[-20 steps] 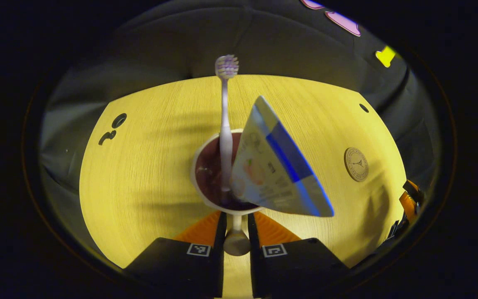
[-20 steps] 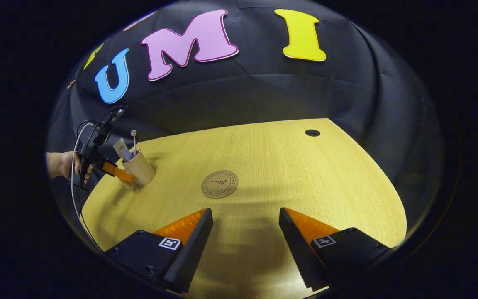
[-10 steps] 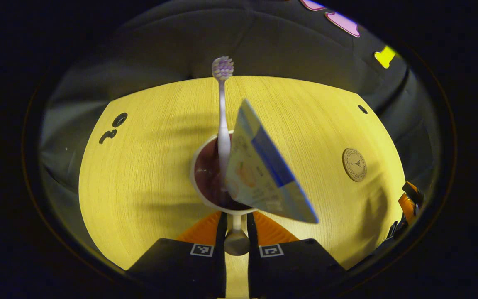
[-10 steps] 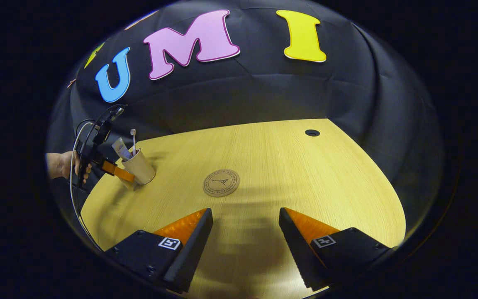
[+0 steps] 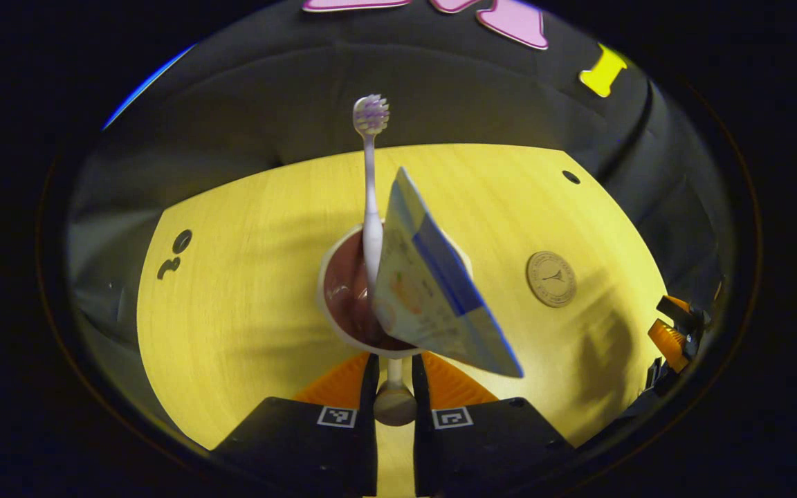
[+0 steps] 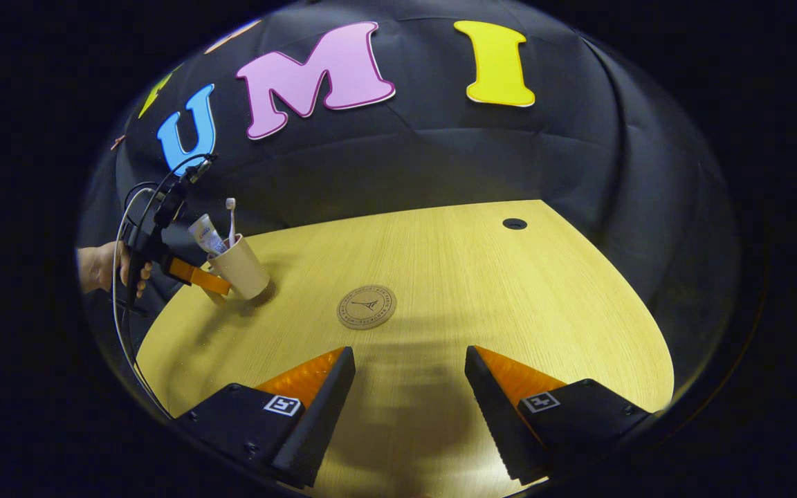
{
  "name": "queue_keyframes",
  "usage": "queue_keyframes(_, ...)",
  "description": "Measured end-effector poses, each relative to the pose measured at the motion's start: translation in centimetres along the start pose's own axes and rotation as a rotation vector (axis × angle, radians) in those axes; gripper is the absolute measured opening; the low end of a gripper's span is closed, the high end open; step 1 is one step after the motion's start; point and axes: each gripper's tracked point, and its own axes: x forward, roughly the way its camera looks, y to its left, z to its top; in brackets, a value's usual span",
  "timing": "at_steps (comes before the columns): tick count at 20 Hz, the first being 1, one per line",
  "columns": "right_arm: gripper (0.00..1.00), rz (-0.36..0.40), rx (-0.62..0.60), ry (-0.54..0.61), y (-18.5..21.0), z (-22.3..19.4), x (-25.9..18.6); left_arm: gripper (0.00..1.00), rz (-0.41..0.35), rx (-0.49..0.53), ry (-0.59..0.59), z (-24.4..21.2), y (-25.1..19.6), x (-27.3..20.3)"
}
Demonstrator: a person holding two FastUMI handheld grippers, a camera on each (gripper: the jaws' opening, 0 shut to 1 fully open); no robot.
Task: Put the toothbrush and toothpaste on the desktop into the cup, then pick up the cup and place it on the coaster on the desktop.
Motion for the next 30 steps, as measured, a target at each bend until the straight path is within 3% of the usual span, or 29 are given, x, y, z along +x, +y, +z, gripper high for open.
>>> queue_keyframes(7,0.98,-0.005,0.034,-0.003,-0.6,-0.2,-0.9,0.25,-0.088,0.141,0.002,3.2,-8.8,0.8)
queue_keyframes(8,0.99,-0.011,0.042,-0.003,-0.9,-0.3,-1.0,0.29,-0.099,0.159,0.006,3.4,-9.7,1.2)
queue_keyframes(11,0.98,-0.024,0.072,0.002,-1.7,-0.6,-1.3,0.25,-0.125,0.198,0.028,3.4,-12.1,2.5)
queue_keyframes(20,0.98,-0.072,0.131,0.006,-4.2,-1.0,-1.5,0.25,-0.176,0.281,0.079,3.1,-17.0,5.5)
queue_keyframes(21,0.99,-0.077,0.132,0.005,-4.4,-1.0,-1.5,0.21,-0.180,0.286,0.083,3.1,-17.5,5.7)
queue_keyframes(22,0.98,-0.080,0.133,0.007,-4.5,-1.1,-1.6,0.25,-0.183,0.290,0.087,3.0,-17.6,5.7)
queue_keyframes(29,0.98,-0.079,0.134,0.003,-4.9,-1.5,-1.6,0.27,-0.168,0.303,0.101,2.4,-18.5,6.0)
queue_keyframes(30,0.99,-0.077,0.134,0.003,-4.8,-1.6,-1.6,0.32,-0.166,0.302,0.098,2.5,-18.5,6.1)
